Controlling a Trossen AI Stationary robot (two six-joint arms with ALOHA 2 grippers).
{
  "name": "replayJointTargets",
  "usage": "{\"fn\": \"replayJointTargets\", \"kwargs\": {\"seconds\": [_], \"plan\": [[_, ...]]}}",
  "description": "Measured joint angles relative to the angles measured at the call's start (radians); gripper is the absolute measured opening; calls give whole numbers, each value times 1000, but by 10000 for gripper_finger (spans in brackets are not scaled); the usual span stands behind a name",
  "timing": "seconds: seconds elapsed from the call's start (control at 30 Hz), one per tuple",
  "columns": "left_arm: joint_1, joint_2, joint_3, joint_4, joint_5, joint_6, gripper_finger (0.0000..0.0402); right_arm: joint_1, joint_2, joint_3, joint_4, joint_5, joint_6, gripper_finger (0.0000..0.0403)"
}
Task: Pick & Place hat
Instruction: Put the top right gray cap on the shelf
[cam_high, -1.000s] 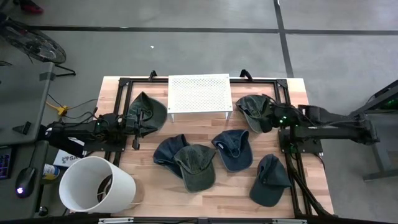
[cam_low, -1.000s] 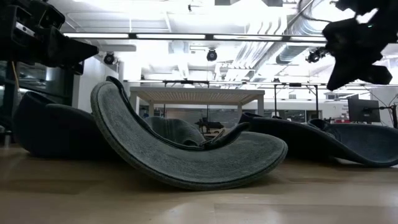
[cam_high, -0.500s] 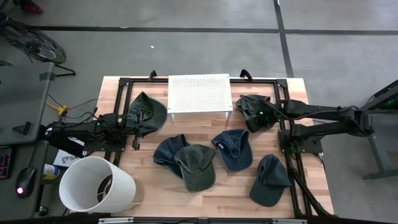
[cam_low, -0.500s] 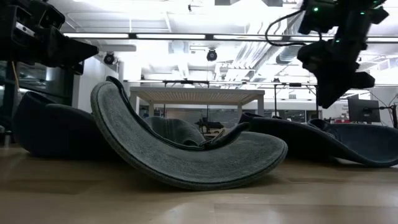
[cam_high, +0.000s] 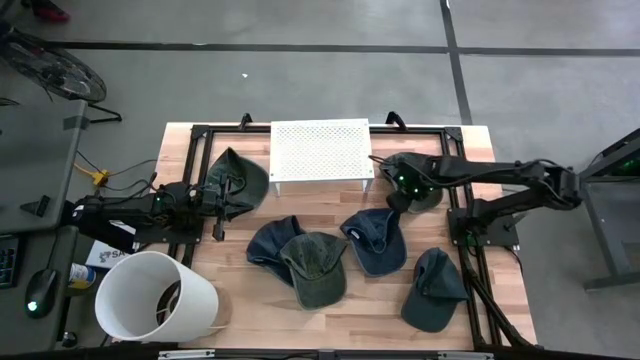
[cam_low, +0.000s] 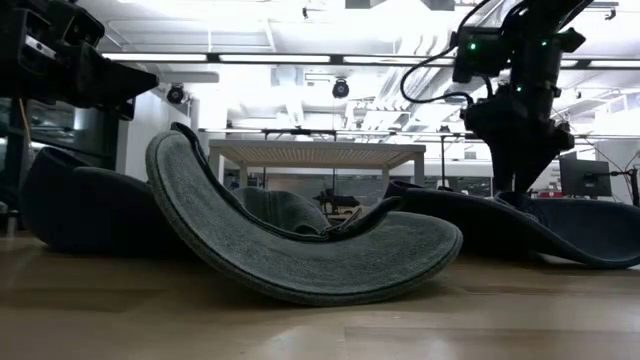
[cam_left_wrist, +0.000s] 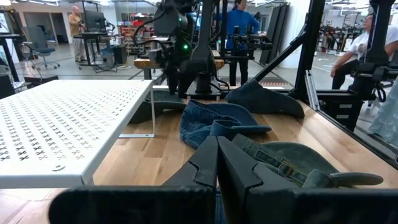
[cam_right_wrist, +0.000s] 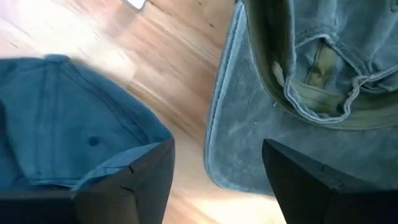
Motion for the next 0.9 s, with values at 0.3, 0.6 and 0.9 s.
{"fn": "replayJointTargets", "kwargs": {"seconds": [0.3,0.6,0.9], "plan": [[0,0,0,0,0,0,5,9,84,0,50,65,36,212],[0,0,0,0,0,0,5,9,150,-1,55,49,82,172],[0,0,0,0,0,0,5,9,101,-1,36,15,116,89]]}}
